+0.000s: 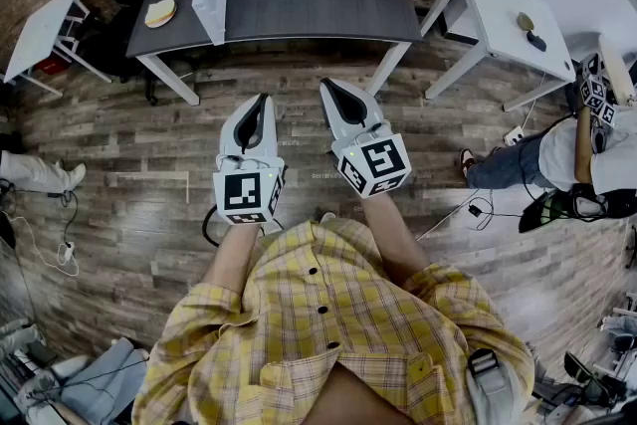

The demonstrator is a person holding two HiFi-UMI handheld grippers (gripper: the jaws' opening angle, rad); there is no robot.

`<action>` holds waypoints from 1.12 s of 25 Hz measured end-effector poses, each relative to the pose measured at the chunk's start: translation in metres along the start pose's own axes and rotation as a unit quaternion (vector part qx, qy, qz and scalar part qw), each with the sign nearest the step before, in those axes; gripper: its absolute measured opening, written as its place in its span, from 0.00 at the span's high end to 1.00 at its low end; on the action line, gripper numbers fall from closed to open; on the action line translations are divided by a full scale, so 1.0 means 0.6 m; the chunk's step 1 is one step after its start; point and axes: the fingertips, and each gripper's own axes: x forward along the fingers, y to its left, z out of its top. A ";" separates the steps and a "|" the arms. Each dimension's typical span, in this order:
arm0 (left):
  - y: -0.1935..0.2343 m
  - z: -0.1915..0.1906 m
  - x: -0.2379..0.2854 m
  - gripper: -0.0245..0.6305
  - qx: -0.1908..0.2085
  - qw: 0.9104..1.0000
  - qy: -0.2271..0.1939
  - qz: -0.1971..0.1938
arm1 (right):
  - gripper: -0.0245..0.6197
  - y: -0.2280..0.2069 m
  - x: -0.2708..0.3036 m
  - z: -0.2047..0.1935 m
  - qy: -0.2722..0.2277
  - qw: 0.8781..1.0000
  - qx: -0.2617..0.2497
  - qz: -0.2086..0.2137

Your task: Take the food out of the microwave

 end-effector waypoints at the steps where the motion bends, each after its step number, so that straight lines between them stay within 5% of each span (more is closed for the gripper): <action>1: -0.003 -0.002 -0.001 0.96 0.000 1.000 0.000 0.000 | 0.96 0.000 -0.003 -0.002 0.000 1.000 -0.001 0.000; 19: -0.092 -0.035 0.006 0.96 -0.002 0.999 0.017 0.032 | 0.96 -0.066 -0.067 -0.023 -0.006 1.000 0.012 0.024; 28: -0.074 -0.064 0.055 0.96 -0.012 0.998 0.031 0.045 | 0.96 -0.103 -0.023 -0.048 0.005 0.999 0.021 0.029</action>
